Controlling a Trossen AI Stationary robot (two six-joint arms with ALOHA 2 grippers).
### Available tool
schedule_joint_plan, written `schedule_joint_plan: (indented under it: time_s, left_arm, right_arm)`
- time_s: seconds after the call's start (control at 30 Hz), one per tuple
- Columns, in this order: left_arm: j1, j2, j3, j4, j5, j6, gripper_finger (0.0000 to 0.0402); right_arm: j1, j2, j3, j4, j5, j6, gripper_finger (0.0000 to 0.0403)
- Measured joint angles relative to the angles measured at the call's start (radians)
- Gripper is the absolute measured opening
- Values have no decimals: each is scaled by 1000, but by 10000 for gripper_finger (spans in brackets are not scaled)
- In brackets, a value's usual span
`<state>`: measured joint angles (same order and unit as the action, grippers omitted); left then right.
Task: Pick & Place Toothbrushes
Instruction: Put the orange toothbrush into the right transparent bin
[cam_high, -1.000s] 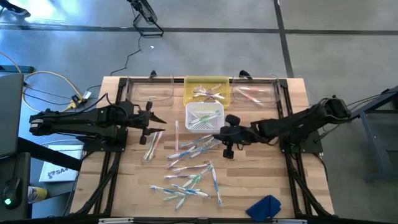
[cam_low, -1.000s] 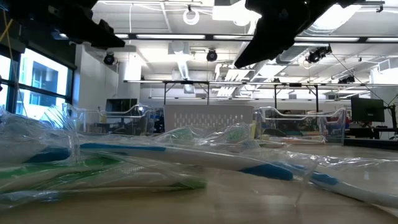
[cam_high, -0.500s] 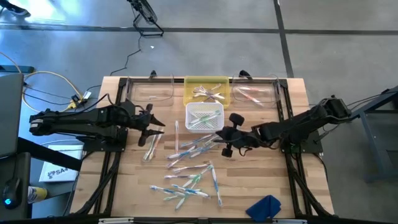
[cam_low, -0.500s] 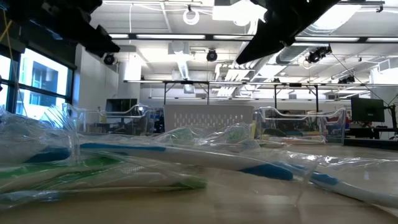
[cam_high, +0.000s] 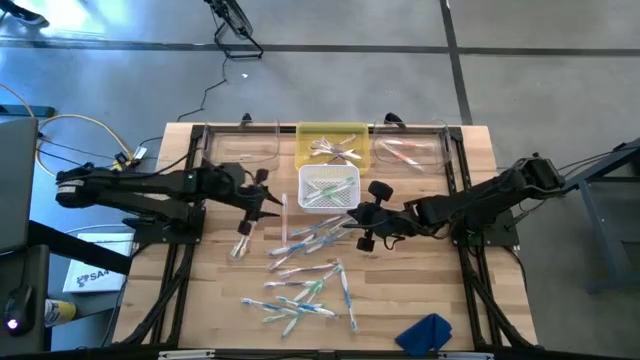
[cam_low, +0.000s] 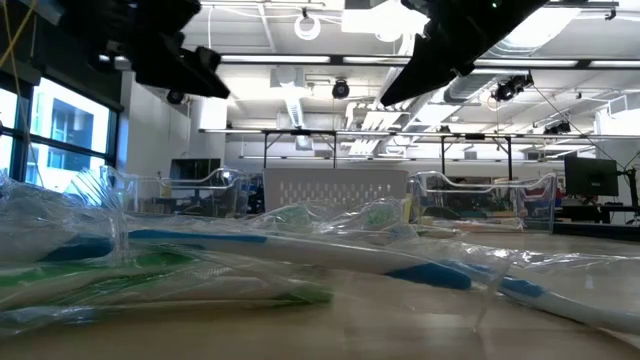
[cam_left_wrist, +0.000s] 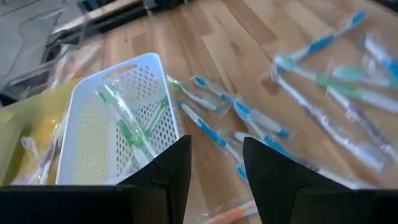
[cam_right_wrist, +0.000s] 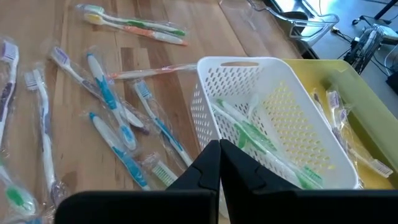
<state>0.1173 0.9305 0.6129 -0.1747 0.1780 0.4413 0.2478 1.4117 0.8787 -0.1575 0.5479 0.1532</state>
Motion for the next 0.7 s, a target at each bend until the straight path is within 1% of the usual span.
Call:
schedule_joint_plan:
  time_s: [0.07, 0.2, 0.4, 0.53, 0.7]
  left_arm:
    - [0, 60, 46, -34, 0, 69, 141]
    - [0, 164, 144, -154, -2, 192, 141]
    - [0, 291, 274, -284, -5, 297, 141]
    - [0, 344, 344, -366, -5, 403, 141]
    - [-26, 378, 366, -409, -37, 486, 141]
  right_arm:
    - [0, 0, 0, -7, 0, 0, 2]
    - [0, 0, 0, -34, -2, 0, 2]
    - [0, 0, 0, -85, -28, 55, 2]
    - [1, 0, 0, -92, -29, 62, 2]
    - [1, 0, 0, -101, -29, 63, 2]
